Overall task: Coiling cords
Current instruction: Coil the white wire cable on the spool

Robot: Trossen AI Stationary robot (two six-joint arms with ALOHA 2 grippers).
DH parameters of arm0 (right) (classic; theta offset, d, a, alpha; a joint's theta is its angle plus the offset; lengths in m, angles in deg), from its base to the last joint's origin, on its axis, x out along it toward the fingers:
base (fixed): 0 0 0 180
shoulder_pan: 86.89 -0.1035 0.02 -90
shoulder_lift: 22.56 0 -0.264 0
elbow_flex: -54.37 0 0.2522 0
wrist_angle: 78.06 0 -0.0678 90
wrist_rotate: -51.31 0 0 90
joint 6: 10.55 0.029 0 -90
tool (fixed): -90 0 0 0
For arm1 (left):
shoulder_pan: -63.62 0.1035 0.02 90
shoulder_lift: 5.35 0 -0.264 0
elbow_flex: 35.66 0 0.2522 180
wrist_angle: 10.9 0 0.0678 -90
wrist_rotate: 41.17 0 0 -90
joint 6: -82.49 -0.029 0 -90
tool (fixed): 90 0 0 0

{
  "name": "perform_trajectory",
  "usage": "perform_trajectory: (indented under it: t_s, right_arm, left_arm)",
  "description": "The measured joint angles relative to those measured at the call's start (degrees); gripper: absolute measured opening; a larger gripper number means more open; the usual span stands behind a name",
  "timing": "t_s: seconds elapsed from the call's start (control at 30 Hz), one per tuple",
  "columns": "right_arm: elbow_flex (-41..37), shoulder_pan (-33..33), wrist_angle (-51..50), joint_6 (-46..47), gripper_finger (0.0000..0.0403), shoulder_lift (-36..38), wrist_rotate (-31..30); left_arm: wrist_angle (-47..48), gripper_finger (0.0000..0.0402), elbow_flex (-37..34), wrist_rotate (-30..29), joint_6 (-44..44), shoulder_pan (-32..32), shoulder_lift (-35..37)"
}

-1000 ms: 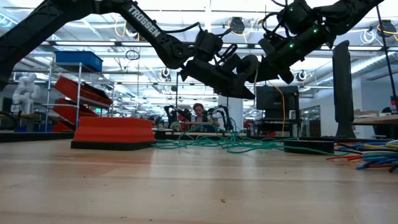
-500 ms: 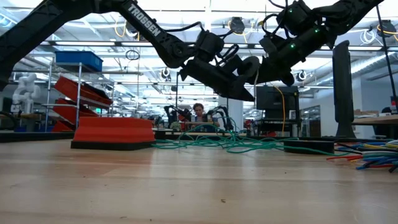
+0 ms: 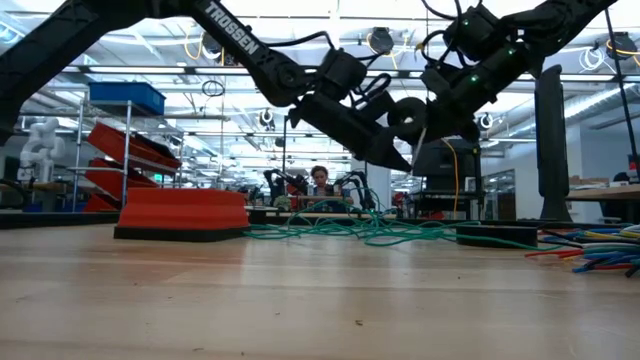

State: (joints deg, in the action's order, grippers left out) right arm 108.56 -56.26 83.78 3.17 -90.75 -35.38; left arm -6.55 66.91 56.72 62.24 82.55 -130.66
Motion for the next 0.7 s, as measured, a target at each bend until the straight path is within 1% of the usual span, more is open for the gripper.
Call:
perform_trajectory:
  t_s: [0.13,0.27,0.7]
  right_arm:
    - [0.0,0.0,0.1,-0.1,0.0000,-0.1,-0.5]
    - [0.0,0.1,0.1,0.0,0.0000,-0.1,-1.0]
    - [0.0,0.1,0.5,-0.5,0.0000,-0.1,-0.9]
  left_arm:
    - [1.9,0.0078,0.0,4.8,-0.6,-0.7,0.0]
    - [2.2,0.0078,0.0,1.8,1.4,-0.7,0.0]
    - [0.4,0.0078,0.0,1.2,1.7,-0.6,-0.1]
